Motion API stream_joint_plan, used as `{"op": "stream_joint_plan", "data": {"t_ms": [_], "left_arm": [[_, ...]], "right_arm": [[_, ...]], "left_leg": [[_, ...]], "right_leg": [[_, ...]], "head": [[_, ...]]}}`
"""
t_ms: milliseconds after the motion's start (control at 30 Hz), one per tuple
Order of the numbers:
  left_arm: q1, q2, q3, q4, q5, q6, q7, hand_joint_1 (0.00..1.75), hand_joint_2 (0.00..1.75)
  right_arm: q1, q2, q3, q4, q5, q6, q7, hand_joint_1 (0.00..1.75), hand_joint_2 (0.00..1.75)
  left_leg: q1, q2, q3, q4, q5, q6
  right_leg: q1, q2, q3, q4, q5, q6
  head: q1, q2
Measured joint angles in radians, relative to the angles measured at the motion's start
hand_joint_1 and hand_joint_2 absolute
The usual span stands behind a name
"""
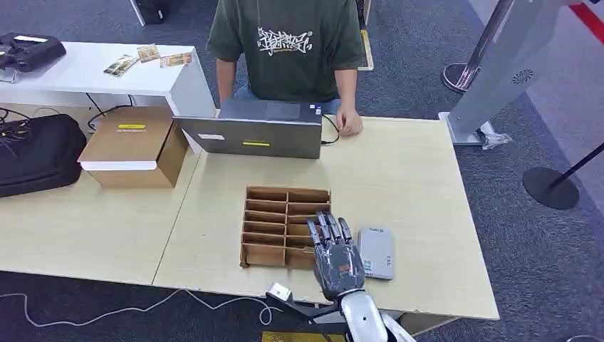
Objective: Pass the card to the sensor for recognition and then transmit it.
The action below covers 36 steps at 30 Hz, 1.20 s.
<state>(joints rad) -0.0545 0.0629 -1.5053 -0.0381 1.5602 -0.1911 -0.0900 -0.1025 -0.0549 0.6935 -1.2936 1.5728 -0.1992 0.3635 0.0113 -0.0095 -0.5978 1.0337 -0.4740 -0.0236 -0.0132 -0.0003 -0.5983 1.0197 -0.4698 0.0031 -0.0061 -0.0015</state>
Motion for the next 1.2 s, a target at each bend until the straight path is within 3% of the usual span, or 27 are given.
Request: {"op": "stream_joint_plan", "data": {"t_ms": [767,1200], "left_arm": [[0.0,0.0,0.0,0.0,0.005,0.002,0.0,0.0,0.0],[0.0,-0.002,0.0,0.0,0.01,0.002,0.0,0.0,0.0]], "right_arm": [[0.015,-0.008,-0.005,-0.034,0.0,0.003,-0.039,1.75,1.75],[0.051,-0.006,-0.05,-0.076,0.0,-0.017,-0.049,1.75,1.75]], "left_leg": [[0.0,0.0,0.0,0.0,0.0,0.0],[0.0,0.0,0.0,0.0,0.0,0.0]], "right_leg": [[0.0,0.0,0.0,0.0,0.0,0.0],[0.0,0.0,0.0,0.0,0.0,0.0]], "head": [[0.0,0.0],[0.0,0.0]]}}
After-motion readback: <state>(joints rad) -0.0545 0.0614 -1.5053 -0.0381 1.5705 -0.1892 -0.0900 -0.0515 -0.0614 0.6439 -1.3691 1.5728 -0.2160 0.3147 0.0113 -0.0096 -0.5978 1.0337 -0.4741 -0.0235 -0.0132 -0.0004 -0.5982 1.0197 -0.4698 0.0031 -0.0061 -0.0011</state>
